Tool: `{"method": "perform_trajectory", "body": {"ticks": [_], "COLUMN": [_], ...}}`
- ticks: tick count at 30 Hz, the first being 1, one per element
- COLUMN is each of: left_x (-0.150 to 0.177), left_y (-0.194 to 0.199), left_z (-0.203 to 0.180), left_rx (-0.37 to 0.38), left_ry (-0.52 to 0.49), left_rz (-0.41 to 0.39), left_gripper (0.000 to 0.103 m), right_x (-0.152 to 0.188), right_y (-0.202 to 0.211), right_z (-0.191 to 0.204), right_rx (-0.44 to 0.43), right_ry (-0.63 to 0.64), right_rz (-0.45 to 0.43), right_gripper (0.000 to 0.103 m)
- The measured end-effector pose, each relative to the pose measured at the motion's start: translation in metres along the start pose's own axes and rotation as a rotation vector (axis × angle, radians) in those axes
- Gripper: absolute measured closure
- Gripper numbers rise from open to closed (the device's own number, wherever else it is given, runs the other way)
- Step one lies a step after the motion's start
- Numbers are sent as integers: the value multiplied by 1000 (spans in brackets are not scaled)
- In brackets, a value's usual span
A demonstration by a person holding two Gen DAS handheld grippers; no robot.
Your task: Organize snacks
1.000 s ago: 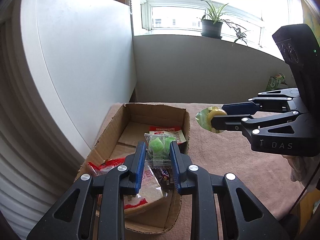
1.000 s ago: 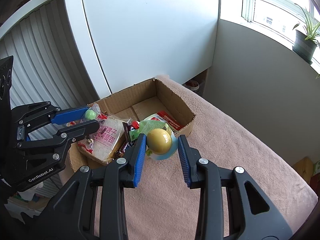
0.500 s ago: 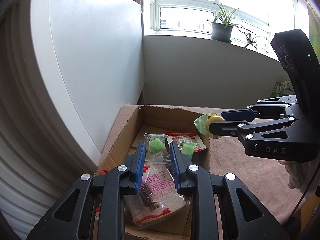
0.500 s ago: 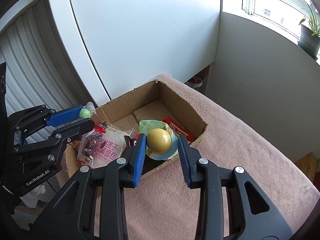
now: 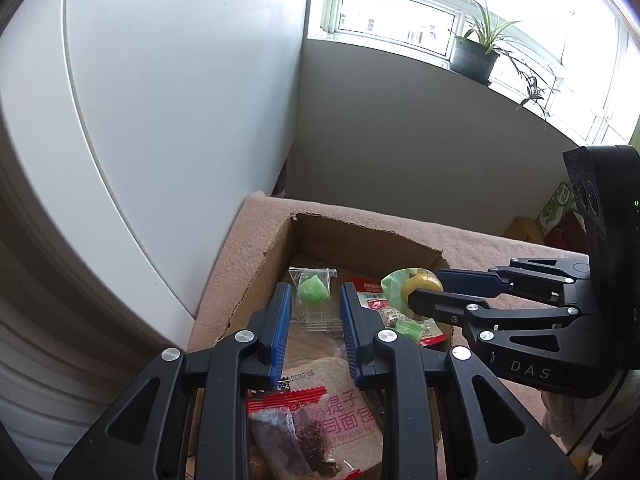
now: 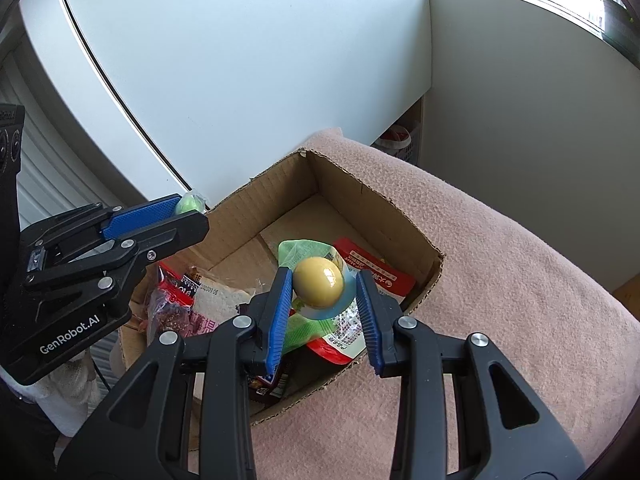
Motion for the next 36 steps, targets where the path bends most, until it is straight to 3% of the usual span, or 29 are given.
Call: {"method": "perform_trajectory", "body": {"ticks": [11,13,14,15,17,24,28,36], "left_x": [-3,-4,-4,-6,-8,-9,-7,1], "left_y": [-32,-33,-33,-33,-31,-20,-5,33], "left_z": [-1,-2,-2,-4,-5,-10,-16,-24], "left_rx": [-6,-8,-8,-8,-10,-18,-30,-39], "left_ry": [33,41,43,41,39,25,7,-8], "left_rz": [88,94,92,89,83,63,30,-35], "left_gripper": [79,71,61,57,51,50,42,39], "right_x": [11,12,12,13,13,23,33,60], "right_y": [1,-1,-2,-1,4,23,38,89], "right_z": [10,14,15,15,17,23,27,39], "right_rx": [-23,-26,-28,-24,-17,-20,0,58], "right_ry": [29,45,52,56,64,84,105,144], "right_rz": [10,14,14,8,-16,-28,-51,-124], "right_gripper": [68,68,60,44,29,28,28,27]}}
Point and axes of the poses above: each gripper's, at about its wrist camera, not at the fingertips, and y roughly against the way its jaws point, z to its left, x to its underside, the point moved 4 cm from there along -y, roughly the way its jaws point, and after that the axes turned 5 degrees about -z, right-handed, at the moved point
